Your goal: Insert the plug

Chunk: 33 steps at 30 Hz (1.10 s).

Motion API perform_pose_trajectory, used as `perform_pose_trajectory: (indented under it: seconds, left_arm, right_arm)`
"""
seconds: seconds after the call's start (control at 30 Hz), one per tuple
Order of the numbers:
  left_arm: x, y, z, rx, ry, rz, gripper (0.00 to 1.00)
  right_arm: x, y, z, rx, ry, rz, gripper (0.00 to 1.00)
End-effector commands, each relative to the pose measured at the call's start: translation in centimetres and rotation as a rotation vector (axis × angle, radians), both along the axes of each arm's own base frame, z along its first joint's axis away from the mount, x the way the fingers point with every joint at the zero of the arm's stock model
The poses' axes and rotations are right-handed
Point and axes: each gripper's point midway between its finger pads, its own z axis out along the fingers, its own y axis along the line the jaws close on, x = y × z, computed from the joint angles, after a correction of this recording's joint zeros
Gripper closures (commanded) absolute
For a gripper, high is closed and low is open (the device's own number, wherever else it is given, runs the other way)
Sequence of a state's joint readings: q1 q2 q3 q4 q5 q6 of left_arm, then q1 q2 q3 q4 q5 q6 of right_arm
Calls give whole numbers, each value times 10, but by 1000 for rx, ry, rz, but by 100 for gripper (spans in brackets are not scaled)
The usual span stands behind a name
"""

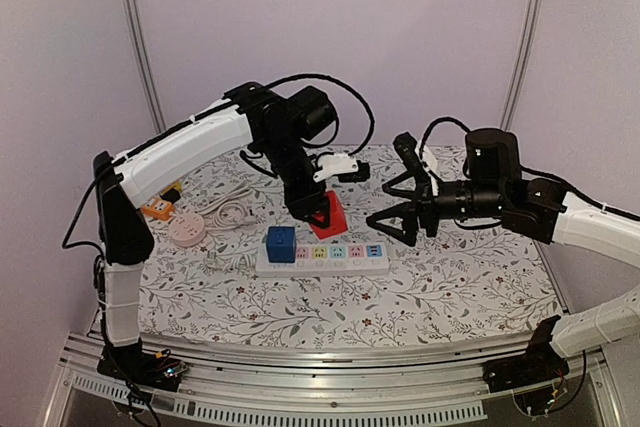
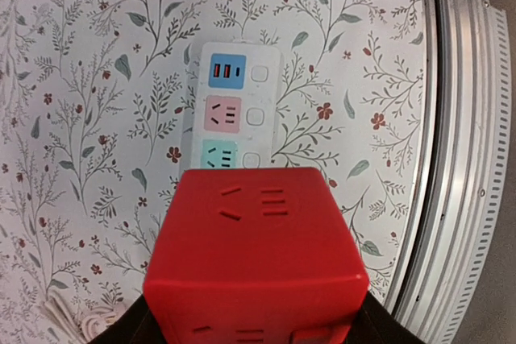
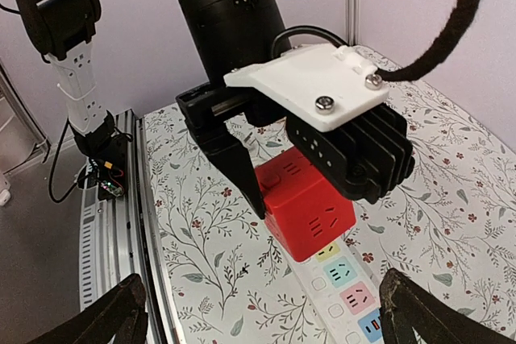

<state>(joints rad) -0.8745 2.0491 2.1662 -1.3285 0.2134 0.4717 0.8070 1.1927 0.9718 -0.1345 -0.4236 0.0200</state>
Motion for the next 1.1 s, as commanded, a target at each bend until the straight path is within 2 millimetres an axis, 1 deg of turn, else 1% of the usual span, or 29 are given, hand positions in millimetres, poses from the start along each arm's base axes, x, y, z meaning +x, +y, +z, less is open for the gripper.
perform_pose_trajectory:
  seconds: [0.0,0.07,0.13,0.17,0.23,0.27,0.37,0.47,0.5,0.6,0.7,0.8,0.93,1.07]
  left_arm:
    - [-18,61,-31,333,95,-50,100]
    - [-6,64,-35,360,46,-71,100]
    - [7,65,-40,371,10,-86,100]
    - [9,65,-43,376,6,-97,100]
    - [15,68,-51,415,-8,-113,100]
    - [17,69,-55,430,-10,-117,100]
    - [19,69,-69,454,4,-115,100]
    - [20,66,-81,472,17,-118,100]
    - [21,65,-84,476,17,-118,100]
    - [22,64,-95,491,29,-116,100]
    - [22,63,-103,502,36,-120,100]
    - [23,58,-108,498,34,-129,100]
    - [11,60,-111,518,74,-148,100]
    - [2,61,-110,518,102,-162,100]
  right_arm:
    - [11,-19,2,3,-20,-82,1]
    - [23,-30,-2,12,16,-143,1]
    - [43,-44,-12,11,74,-245,1]
    - [52,-51,-18,9,104,-291,1]
    - [70,-62,-34,1,174,-389,1]
    - [78,-65,-45,-10,215,-426,1]
    - [90,-68,-69,-38,290,-483,1]
    - [93,-64,-81,-61,320,-485,1]
    - [96,-64,-88,-78,333,-494,1]
    - [103,-66,-107,-134,372,-534,1]
    - [108,-68,-121,-169,405,-569,2]
    - [111,-67,-128,-182,427,-583,3]
    - [111,-64,-138,-197,457,-570,4]
    - [111,-63,-142,-207,459,-567,4]
